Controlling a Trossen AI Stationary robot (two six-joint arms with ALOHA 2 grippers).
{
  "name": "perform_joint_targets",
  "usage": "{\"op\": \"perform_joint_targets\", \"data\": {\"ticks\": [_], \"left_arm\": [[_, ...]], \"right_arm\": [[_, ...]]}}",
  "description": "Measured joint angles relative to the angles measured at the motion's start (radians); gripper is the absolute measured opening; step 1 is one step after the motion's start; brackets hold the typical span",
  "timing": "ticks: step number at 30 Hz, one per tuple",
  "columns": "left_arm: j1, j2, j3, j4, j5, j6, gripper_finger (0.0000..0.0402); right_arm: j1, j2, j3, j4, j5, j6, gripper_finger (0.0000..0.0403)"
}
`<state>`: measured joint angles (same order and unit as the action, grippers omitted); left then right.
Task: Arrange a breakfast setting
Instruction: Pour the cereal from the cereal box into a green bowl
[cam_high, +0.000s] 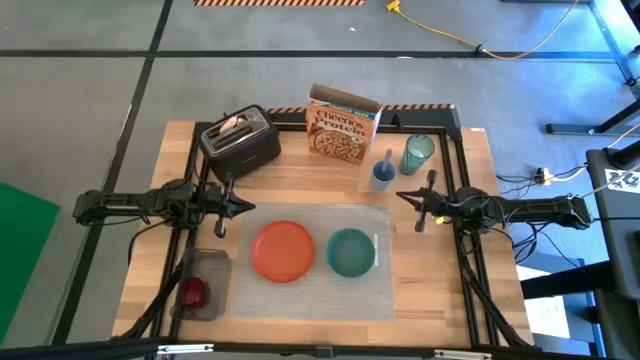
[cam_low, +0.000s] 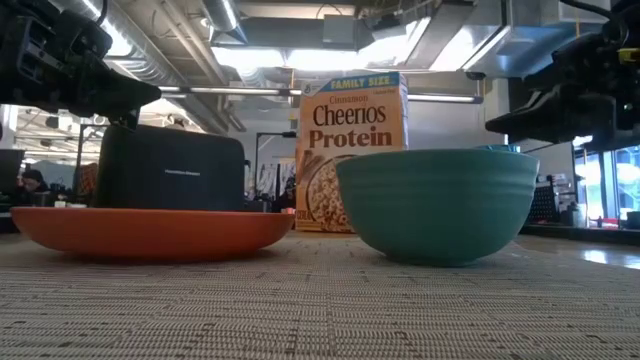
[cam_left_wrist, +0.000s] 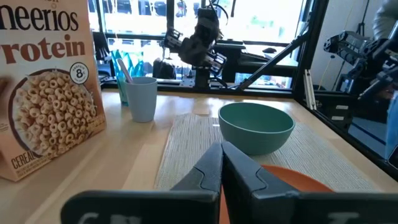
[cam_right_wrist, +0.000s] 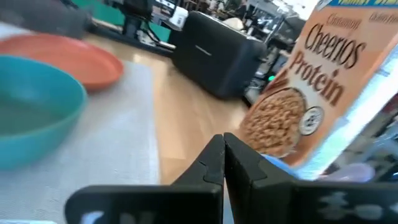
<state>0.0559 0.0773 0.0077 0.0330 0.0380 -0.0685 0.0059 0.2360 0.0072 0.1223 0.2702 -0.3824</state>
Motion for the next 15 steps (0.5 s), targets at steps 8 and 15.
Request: {"op": "perform_joint_targets", "data": {"ticks": [8,15], "left_arm": [[0.000,0.000,0.000,0.002,0.000,0.000,0.0000],[0.000,0.000,0.000,0.002,-0.002,0.004,0.0000]], "right_arm": [[0.000,-0.004,0.000,-0.019,0.030,-0.051,0.0000],[0.000,0.002,0.004,0.013,-0.026,-0.250,0.0000]]}}
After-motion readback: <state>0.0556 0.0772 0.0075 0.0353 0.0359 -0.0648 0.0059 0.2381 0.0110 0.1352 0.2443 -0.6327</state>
